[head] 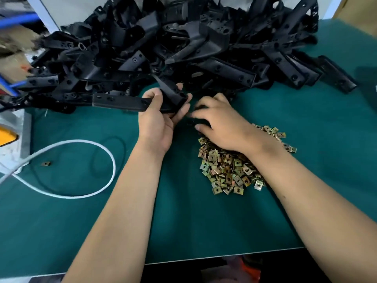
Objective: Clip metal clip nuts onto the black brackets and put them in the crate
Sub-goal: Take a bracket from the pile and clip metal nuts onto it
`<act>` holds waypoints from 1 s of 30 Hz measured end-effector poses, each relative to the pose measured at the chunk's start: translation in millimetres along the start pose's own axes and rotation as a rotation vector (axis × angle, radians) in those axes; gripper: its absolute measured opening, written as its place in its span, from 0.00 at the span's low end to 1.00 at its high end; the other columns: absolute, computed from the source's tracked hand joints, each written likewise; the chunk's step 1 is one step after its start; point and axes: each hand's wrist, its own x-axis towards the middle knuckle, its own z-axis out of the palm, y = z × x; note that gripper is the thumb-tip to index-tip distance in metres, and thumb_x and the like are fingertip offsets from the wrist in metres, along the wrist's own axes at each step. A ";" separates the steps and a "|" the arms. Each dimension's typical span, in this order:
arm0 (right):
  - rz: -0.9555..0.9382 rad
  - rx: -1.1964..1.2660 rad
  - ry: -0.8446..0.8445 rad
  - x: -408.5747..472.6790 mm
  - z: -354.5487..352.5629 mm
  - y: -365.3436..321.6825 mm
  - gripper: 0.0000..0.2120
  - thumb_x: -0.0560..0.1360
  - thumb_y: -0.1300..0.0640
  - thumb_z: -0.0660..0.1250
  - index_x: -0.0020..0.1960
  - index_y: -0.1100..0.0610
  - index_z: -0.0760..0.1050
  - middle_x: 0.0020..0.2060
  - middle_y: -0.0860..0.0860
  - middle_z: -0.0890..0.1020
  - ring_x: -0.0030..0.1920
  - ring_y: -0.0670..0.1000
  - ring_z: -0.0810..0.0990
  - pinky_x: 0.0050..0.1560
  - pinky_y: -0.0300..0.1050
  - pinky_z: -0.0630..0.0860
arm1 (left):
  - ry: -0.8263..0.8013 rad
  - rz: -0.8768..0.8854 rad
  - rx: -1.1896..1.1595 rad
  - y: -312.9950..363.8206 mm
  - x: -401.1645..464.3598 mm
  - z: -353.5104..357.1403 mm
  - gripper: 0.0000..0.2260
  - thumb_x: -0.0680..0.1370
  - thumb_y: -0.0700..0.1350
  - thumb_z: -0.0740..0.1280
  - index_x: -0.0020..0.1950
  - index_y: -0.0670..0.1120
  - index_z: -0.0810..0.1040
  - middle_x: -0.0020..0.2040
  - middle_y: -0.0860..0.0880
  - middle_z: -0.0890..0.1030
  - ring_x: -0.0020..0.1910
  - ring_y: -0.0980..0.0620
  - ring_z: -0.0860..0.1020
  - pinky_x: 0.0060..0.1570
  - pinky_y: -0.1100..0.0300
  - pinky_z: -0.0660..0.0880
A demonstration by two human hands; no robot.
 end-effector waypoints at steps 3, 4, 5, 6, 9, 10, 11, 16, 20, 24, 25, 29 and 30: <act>0.018 0.066 0.032 -0.3 -2.5 -3.3 0.06 0.80 0.54 0.71 0.56 0.50 0.85 0.54 0.49 0.79 0.59 0.53 0.75 0.62 0.52 0.72 | -0.003 -0.021 0.035 -0.9 -0.8 -0.4 0.05 0.86 0.42 0.60 0.51 0.49 0.71 0.59 0.41 0.81 0.56 0.35 0.84 0.39 0.59 0.82; 0.020 0.080 0.045 -0.8 -2.9 -4.0 0.04 0.79 0.55 0.71 0.52 0.51 0.85 0.51 0.48 0.79 0.57 0.52 0.77 0.59 0.52 0.73 | -0.004 -0.027 0.038 -1.1 -0.2 -1.3 0.05 0.85 0.41 0.62 0.51 0.48 0.72 0.59 0.41 0.81 0.57 0.35 0.84 0.39 0.60 0.81; 0.022 0.077 0.049 -1.6 -2.6 -4.8 0.04 0.79 0.56 0.71 0.51 0.52 0.85 0.50 0.48 0.79 0.55 0.52 0.77 0.58 0.51 0.74 | -0.008 -0.035 0.038 -1.4 0.3 -2.2 0.04 0.84 0.39 0.64 0.51 0.47 0.72 0.59 0.40 0.81 0.57 0.35 0.83 0.40 0.61 0.81; 0.025 0.067 0.050 -2.6 -1.8 -5.3 0.04 0.80 0.56 0.71 0.51 0.53 0.84 0.50 0.49 0.79 0.56 0.52 0.77 0.58 0.51 0.73 | -0.010 -0.044 0.039 -1.7 0.1 -2.8 0.05 0.83 0.38 0.66 0.53 0.47 0.72 0.58 0.40 0.81 0.58 0.35 0.83 0.40 0.62 0.80; 0.023 0.049 0.051 -4.4 -1.4 -7.7 0.10 0.79 0.49 0.72 0.57 0.53 0.82 0.51 0.49 0.77 0.56 0.51 0.75 0.56 0.49 0.72 | 0.005 -0.054 0.040 -3.1 1.2 -4.0 0.11 0.80 0.36 0.69 0.57 0.47 0.70 0.59 0.40 0.81 0.64 0.35 0.80 0.38 0.64 0.79; 0.018 0.041 0.041 -4.5 -1.0 -8.5 0.13 0.78 0.46 0.72 0.59 0.51 0.81 0.51 0.49 0.75 0.56 0.51 0.74 0.54 0.48 0.71 | 0.010 -0.049 0.034 -2.8 1.3 -3.6 0.12 0.80 0.36 0.69 0.58 0.46 0.70 0.58 0.40 0.82 0.64 0.35 0.80 0.37 0.64 0.78; 0.013 0.035 0.030 -4.5 -0.8 -9.3 0.14 0.77 0.44 0.73 0.59 0.49 0.81 0.50 0.49 0.74 0.55 0.50 0.72 0.52 0.47 0.69 | 0.015 -0.043 0.025 -2.5 1.3 -2.8 0.13 0.80 0.36 0.70 0.60 0.45 0.70 0.57 0.40 0.83 0.61 0.37 0.82 0.36 0.65 0.77; -0.016 0.092 -0.008 -3.9 0.2 -13.4 0.05 0.77 0.48 0.73 0.51 0.48 0.81 0.47 0.46 0.76 0.50 0.49 0.76 0.50 0.49 0.73 | 0.045 -0.047 0.002 -1.7 0.8 -1.4 0.13 0.79 0.36 0.70 0.63 0.40 0.74 0.54 0.43 0.85 0.50 0.46 0.85 0.33 0.68 0.75; -0.037 0.085 -0.028 -4.0 1.7 -15.0 0.11 0.77 0.43 0.72 0.57 0.45 0.80 0.48 0.47 0.75 0.51 0.49 0.74 0.49 0.48 0.71 | 0.044 -0.051 -0.020 -3.1 1.3 -1.3 0.11 0.79 0.35 0.70 0.60 0.39 0.74 0.51 0.43 0.85 0.49 0.46 0.85 0.33 0.67 0.74; -0.057 0.080 -0.054 -3.7 0.4 -18.4 0.14 0.76 0.43 0.73 0.60 0.43 0.79 0.46 0.47 0.72 0.50 0.49 0.73 0.46 0.47 0.69 | 0.059 -0.065 -0.002 -2.6 0.6 -0.6 0.09 0.79 0.36 0.71 0.56 0.41 0.74 0.47 0.42 0.85 0.43 0.50 0.82 0.33 0.66 0.74; -0.064 0.080 -0.061 -3.3 0.1 -20.2 0.14 0.76 0.43 0.74 0.60 0.43 0.80 0.46 0.47 0.72 0.49 0.48 0.72 0.46 0.47 0.69 | 0.065 -0.074 0.002 -2.6 -0.2 -0.3 0.10 0.79 0.37 0.71 0.56 0.42 0.73 0.50 0.41 0.85 0.40 0.52 0.81 0.34 0.65 0.75; -0.098 0.150 -0.089 -0.7 -1.4 -26.2 0.08 0.75 0.50 0.76 0.52 0.51 0.82 0.43 0.42 0.73 0.47 0.46 0.75 0.49 0.48 0.74 | 0.084 -0.087 -0.040 -2.4 -1.0 0.2 0.17 0.78 0.37 0.72 0.61 0.45 0.68 0.59 0.36 0.80 0.32 0.54 0.80 0.39 0.63 0.76; -0.098 0.141 -0.094 -0.5 -0.7 -27.5 0.08 0.76 0.51 0.76 0.51 0.52 0.82 0.44 0.43 0.74 0.47 0.47 0.75 0.51 0.49 0.75 | 0.085 -0.087 -0.039 -2.4 -1.3 0.4 0.17 0.78 0.37 0.72 0.61 0.44 0.68 0.58 0.36 0.80 0.32 0.54 0.80 0.38 0.63 0.76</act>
